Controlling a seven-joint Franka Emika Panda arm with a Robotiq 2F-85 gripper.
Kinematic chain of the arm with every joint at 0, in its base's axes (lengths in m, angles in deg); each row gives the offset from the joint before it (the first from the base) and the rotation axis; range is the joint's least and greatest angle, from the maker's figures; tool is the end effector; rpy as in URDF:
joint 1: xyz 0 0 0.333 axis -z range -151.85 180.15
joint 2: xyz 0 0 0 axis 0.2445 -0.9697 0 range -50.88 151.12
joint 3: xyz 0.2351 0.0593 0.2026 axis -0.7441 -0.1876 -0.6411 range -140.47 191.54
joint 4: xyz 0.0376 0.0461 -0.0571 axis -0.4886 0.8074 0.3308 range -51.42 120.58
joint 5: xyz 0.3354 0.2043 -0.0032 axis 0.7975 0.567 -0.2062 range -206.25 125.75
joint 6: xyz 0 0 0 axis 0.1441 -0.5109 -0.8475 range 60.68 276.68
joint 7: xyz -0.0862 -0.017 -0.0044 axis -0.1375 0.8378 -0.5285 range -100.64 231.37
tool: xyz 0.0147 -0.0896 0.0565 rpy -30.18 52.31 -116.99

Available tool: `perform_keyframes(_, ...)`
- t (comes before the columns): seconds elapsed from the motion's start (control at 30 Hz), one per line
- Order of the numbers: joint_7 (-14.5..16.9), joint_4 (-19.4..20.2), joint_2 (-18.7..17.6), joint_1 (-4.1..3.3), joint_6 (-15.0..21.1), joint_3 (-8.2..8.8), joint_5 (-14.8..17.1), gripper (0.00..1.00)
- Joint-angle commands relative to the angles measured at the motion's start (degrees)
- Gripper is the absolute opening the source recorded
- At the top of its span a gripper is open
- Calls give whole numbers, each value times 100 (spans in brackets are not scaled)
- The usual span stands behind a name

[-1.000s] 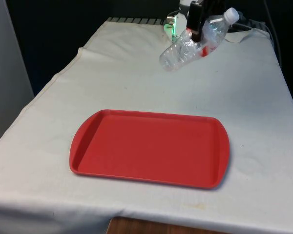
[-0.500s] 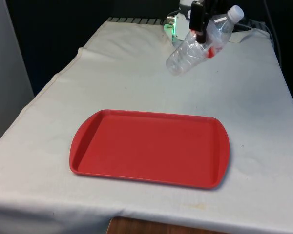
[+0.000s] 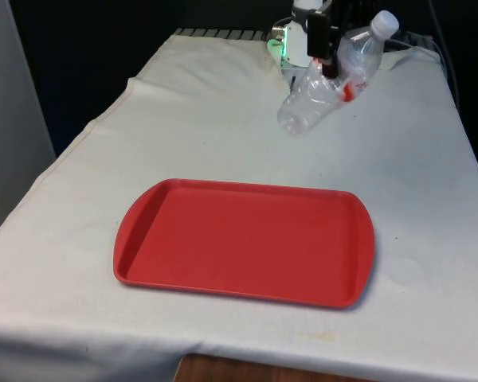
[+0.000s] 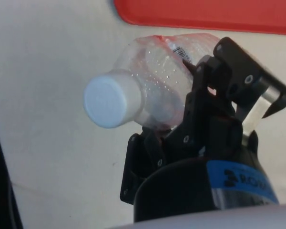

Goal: Place the bottle upright on the tray.

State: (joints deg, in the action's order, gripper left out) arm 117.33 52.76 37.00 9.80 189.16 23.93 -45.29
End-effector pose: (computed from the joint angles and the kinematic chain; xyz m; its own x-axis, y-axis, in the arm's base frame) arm 0.6190 0.0610 0.3962 0.4887 0.8724 0.0111 0.8648 -0.4860 0.1258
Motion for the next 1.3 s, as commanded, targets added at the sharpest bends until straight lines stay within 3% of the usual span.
perform_keyframes(0.0,97,-40,-52,34,74,0,138,0)
perform_keyframes(0.2,344,-80,-126,34,258,97,527,0)
perform_keyframes(0.23,286,-69,-120,0,206,126,453,0)
perform_keyframes(0.27,424,-74,-132,34,309,126,636,0)
perform_keyframes(0.5,745,-34,-120,40,487,223,1060,0)
perform_keyframes(0.53,693,-57,-126,6,395,264,1003,0)
perform_keyframes(0.57,848,-17,-115,40,544,258,1186,0)
perform_keyframes(0.8,1249,0,-132,40,728,350,1684,0)
perform_keyframes(0.83,1163,-6,-132,6,642,378,1576,0)
perform_keyframes(0.87,1301,-6,-143,40,751,361,1748,0)
perform_keyframes(1.1,1702,-74,-241,46,922,435,2252,0)
perform_keyframes(1.13,1627,-34,-201,11,877,470,2166,0)
perform_keyframes(1.17,1748,-80,-258,46,940,447,2309,0)
perform_keyframes(1.27,1914,-115,-355,34,1014,481,2498,0)
